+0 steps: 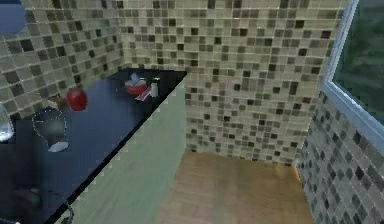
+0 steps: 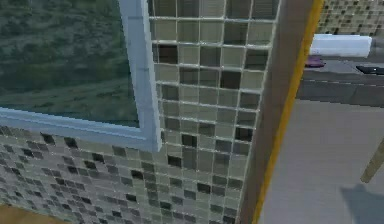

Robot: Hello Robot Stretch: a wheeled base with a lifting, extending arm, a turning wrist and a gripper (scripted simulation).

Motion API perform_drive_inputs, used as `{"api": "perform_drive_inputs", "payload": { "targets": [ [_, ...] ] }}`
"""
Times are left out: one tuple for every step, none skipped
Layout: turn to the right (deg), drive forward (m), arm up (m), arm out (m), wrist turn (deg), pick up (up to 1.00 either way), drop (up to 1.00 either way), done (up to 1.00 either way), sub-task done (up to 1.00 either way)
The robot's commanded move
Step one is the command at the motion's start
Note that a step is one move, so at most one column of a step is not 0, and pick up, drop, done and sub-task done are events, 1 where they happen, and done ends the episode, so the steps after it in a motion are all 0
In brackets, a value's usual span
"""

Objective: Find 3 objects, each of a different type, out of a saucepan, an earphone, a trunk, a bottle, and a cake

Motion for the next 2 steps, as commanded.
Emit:
{"api": "perform_drive_inputs", "payload": {
  "targets": [
    [-45.0, 0.00, 0.00, 0.00, 0.0, 0.00, 0.00, 0.00, 0.00],
    [0.0, 0.00, 0.00, 0.00, 0.0, 0.00, 0.00, 1.00, 0.00]
  ]
}}
